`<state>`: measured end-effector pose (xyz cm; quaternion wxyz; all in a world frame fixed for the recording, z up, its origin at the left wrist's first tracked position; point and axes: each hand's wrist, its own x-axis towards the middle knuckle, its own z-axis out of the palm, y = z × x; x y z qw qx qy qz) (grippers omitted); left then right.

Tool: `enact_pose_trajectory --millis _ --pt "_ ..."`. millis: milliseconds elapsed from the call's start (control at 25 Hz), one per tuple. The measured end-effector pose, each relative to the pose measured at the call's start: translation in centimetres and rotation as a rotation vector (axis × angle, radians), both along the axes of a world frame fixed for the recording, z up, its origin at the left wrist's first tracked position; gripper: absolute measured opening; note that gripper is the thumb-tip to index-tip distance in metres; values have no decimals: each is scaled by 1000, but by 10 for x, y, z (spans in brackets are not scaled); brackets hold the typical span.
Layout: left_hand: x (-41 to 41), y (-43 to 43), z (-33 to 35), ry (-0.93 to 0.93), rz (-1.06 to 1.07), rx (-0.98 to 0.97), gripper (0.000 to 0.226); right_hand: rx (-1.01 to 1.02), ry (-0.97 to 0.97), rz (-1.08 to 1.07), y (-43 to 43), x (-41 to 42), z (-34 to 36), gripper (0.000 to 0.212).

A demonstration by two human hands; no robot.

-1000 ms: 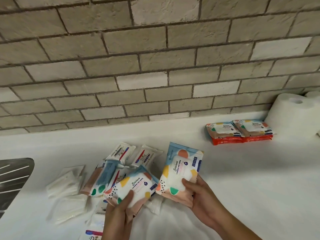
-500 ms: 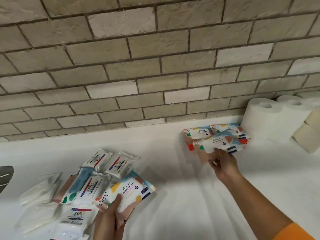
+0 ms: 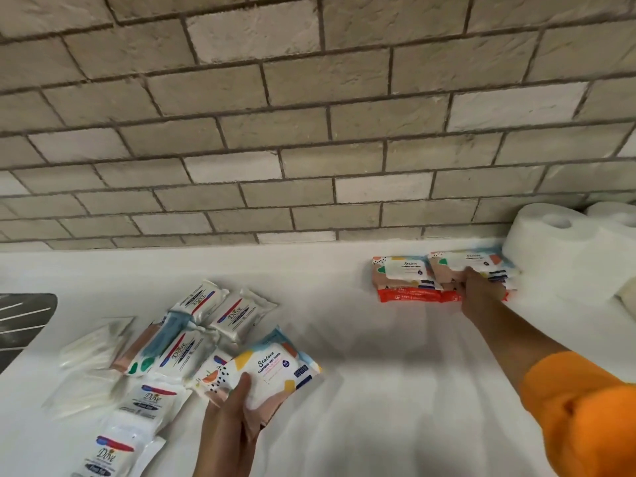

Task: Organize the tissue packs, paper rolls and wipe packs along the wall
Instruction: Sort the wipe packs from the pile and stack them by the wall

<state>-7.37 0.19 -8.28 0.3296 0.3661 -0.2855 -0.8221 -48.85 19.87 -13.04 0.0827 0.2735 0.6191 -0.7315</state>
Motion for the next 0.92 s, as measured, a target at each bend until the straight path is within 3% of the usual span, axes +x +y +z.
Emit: enact_pose_trajectory --millis 120,160,280,440,600,760,840,920 --pt "-3 10 5 -21 -16 -17 33 179 29 14 8 -33 -54 98" --pt "-4 12 5 -14 -15 -18 33 195 41 11 9 -29 -50 102" --pt "-2 15 8 -11 2 13 38 157 70 1 5 -3 -11 72" --pt "-2 12 6 -11 16 26 39 71 88 -98 6 11 -9 76" --pt "-7 5 2 20 48 113 39 -85 -51 -151 8 56 1 60" --pt "-15 7 3 17 -6 157 52 -257 -124 275 -11 169 13 17" --pt "-22 10 0 11 -67 174 60 -314 -172 606 -27 238 13 25" --pt "-30 16 -1 -16 -169 158 49 -350 -211 904 -43 291 13 46"
